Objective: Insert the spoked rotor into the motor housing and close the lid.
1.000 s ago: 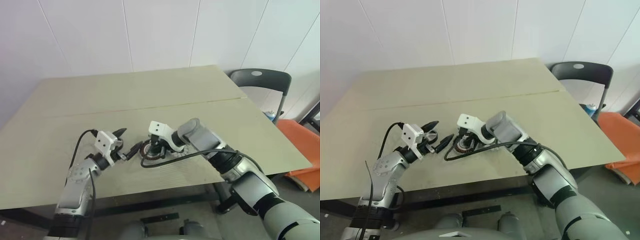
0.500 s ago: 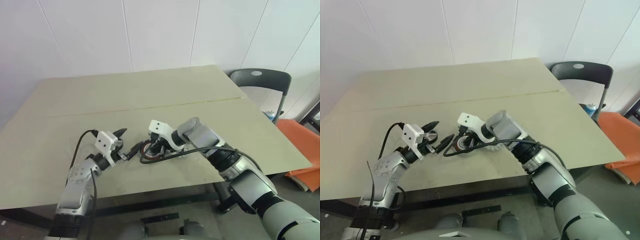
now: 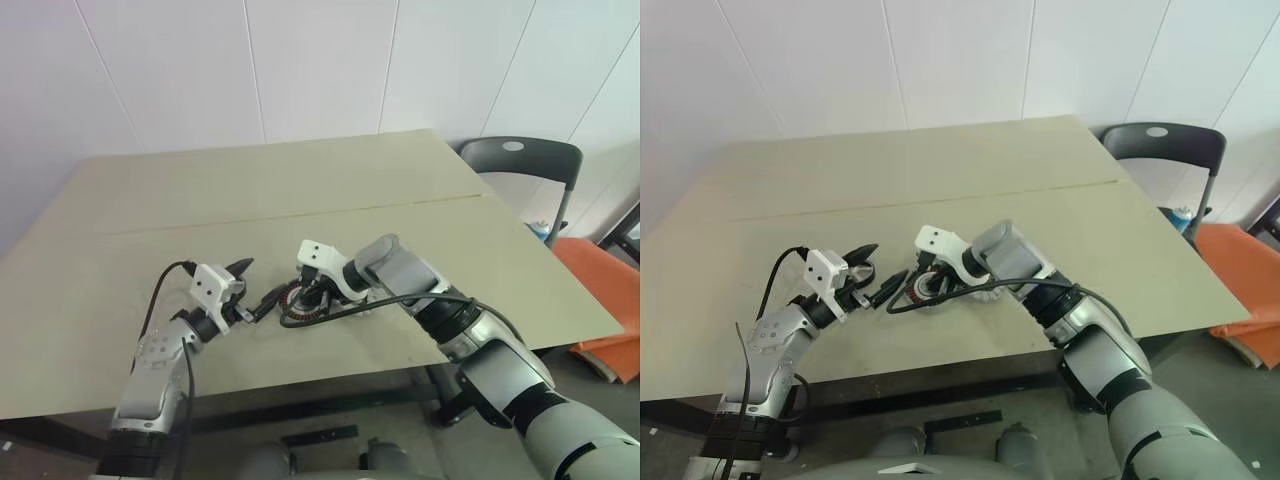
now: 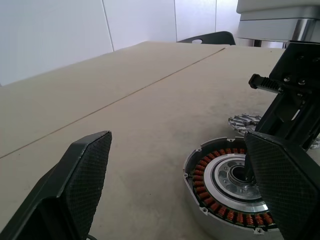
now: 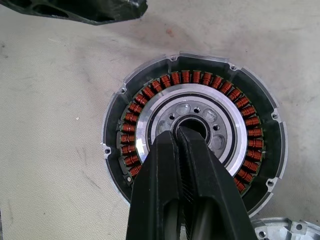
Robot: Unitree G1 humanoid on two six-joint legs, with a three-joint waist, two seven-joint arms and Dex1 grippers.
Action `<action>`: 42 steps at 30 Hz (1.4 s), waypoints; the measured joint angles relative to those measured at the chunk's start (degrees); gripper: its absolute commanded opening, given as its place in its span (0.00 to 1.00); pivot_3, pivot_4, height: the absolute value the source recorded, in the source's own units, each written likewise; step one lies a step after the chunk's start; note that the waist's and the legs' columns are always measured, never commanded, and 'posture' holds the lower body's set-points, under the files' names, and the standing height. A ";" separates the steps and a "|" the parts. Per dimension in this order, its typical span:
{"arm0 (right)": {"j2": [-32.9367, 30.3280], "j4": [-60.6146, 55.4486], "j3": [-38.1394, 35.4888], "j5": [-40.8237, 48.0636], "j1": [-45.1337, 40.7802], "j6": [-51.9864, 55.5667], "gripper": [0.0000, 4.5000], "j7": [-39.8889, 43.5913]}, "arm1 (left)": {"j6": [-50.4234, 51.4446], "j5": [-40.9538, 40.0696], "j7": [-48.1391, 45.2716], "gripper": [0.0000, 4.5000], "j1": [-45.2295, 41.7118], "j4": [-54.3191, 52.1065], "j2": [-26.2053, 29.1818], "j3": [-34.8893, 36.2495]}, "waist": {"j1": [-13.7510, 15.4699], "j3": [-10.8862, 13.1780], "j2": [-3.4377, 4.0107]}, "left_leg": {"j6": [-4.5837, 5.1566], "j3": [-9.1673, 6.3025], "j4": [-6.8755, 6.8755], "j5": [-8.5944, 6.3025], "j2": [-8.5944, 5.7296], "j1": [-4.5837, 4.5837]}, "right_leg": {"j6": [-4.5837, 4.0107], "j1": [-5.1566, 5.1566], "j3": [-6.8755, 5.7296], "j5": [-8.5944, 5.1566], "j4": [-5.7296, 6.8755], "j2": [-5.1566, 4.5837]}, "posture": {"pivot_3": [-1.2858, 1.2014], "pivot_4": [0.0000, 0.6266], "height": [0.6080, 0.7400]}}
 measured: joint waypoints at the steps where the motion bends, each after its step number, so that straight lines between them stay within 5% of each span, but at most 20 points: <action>1: 0.00 0.00 0.00 -0.01 0.07 -0.18 0.01 -0.02 | 0.00 0.00 0.01 1.00 0.01 0.00 -0.01 0.00 | -0.01 0.00 0.00 | 0.00 0.00 0.00 0.00 0.00 0.00 | 0.00 -0.02 0.00 0.00 0.00 -0.01 | 0.52 0.00 1.00; 11: -0.02 0.00 0.01 -0.01 0.16 -0.49 0.01 0.10 | 0.00 -0.01 0.12 1.00 0.09 -0.01 -0.09 0.00 | -0.04 0.01 0.01 | -0.01 0.03 -0.01 0.00 0.01 -0.02 | 0.00 -0.10 0.00 0.00 -0.01 -0.07 | 0.52 0.00 1.00; 17: -0.37 -0.02 -0.01 -0.51 -0.13 0.02 0.37 -0.38 | 0.00 -0.03 0.13 1.00 0.09 -0.01 -0.30 0.00 | 0.28 0.02 0.02 | 0.00 0.05 -0.13 0.00 -0.07 -0.14 | -0.01 -0.21 -0.01 0.00 -0.10 -0.22 | 0.52 0.00 1.00; 32: 2.16 1.92 -3.12 1.29 -0.03 0.64 0.37 -0.28 | 0.02 -0.04 -0.02 1.00 0.12 0.03 -0.40 0.01 | 0.30 0.03 0.00 | 0.13 0.07 -0.66 0.08 -0.06 -0.11 | -0.06 -0.24 -0.03 0.07 -0.52 -0.12 | 0.52 0.00 1.00; 42: 4.86 5.22 -10.93 6.40 1.60 -4.45 0.37 -2.84 | 1.23 -6.88 0.92 1.00 4.25 -5.40 -1.10 4.60 | -0.05 0.30 -0.18 | 0.16 0.03 -0.77 0.15 -0.01 -1.04 | -0.03 -0.99 -0.01 0.37 -0.49 -0.05 | 0.52 0.00 1.00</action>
